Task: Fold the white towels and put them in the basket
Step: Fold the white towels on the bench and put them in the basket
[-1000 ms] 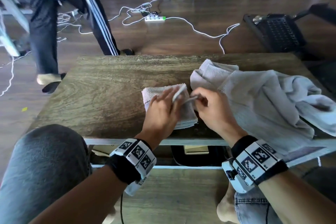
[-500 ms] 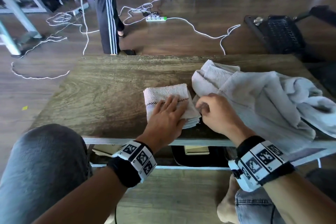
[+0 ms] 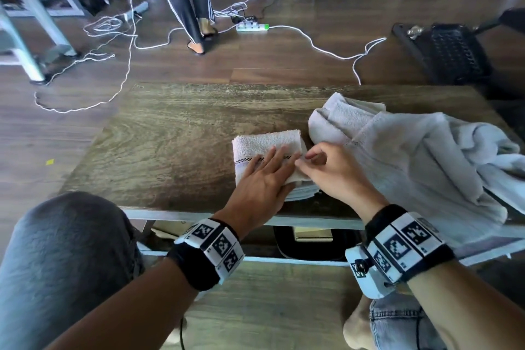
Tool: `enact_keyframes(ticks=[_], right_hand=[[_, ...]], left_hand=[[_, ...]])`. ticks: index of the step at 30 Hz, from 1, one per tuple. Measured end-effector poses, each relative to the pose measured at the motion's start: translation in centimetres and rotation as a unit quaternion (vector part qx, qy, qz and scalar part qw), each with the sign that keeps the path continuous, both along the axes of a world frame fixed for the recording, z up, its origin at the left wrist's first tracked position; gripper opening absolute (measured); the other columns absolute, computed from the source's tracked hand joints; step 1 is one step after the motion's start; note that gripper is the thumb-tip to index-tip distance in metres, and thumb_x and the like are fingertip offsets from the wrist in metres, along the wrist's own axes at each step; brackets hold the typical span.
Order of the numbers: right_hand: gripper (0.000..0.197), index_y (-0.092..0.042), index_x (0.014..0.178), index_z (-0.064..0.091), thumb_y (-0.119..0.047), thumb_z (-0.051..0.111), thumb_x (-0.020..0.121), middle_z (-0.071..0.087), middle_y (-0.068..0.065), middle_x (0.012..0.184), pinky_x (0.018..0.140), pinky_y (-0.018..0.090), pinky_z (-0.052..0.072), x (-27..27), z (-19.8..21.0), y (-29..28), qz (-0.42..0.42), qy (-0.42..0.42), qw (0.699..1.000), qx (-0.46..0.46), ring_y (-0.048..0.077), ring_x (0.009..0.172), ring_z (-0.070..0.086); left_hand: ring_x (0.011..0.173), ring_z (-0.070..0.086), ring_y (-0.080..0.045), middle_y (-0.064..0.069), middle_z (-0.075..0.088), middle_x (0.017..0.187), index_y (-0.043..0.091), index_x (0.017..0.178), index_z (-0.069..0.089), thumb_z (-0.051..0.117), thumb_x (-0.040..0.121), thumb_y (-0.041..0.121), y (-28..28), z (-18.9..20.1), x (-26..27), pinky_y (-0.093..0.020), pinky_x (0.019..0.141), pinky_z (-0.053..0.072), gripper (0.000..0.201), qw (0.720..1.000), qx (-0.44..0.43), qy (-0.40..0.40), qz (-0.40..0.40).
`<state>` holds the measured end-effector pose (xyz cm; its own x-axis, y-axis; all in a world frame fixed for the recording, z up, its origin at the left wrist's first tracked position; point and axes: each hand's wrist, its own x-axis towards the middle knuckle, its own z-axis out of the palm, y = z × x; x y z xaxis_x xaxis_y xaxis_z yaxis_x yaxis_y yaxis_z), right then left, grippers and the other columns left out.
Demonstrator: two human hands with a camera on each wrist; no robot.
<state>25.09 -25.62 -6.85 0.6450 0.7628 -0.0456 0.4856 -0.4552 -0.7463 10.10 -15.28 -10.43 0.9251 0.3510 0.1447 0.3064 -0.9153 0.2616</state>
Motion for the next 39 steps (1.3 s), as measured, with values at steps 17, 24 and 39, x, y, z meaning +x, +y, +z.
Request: enact_keyframes(ticks=[17, 24, 39], right_hand=[[0.021, -0.017, 0.087, 0.060, 0.002, 0.062, 0.078, 0.061, -0.002, 0.084, 0.068, 0.033, 0.051, -0.1, 0.6, 0.6, 0.030, -0.086, 0.992, -0.092, 0.019, 0.081, 0.061], [0.027, -0.013, 0.116, 0.055, -0.019, 0.057, 0.090, 0.056, 0.006, 0.119, 0.088, 0.043, 0.051, -2.3, -0.8, 2.7, 0.103, -0.289, 0.952, 0.006, 0.026, 0.111, 0.053], [0.055, -0.018, 0.154, 0.026, -0.031, 0.036, 0.101, 0.013, 0.000, 0.167, 0.122, 0.046, 0.023, -2.3, -2.1, 4.5, 0.124, -0.220, 0.965, -0.066, 0.022, 0.152, 0.018]], left_hand=[[0.151, -0.004, -0.026, -0.012, 0.002, 0.163, 0.030, 0.155, 0.014, 0.046, 0.094, 0.044, 0.8, 0.2, -2.0, -0.050, 0.121, 0.010, 0.070, 0.997, -0.002, 0.023, 0.077], [0.151, -0.003, -0.025, -0.011, 0.006, 0.163, 0.033, 0.151, 0.021, 0.018, 0.086, 0.056, 0.5, 0.5, -1.7, -0.052, 0.120, 0.010, 0.070, 0.996, -0.010, 0.048, 0.079], [0.151, -0.008, -0.018, 0.000, 0.003, 0.164, 0.017, 0.155, 0.010, 0.023, 0.103, 0.037, 2.4, -0.3, 0.1, -0.050, 0.121, 0.010, 0.057, 0.975, -0.129, -0.007, 0.183]])
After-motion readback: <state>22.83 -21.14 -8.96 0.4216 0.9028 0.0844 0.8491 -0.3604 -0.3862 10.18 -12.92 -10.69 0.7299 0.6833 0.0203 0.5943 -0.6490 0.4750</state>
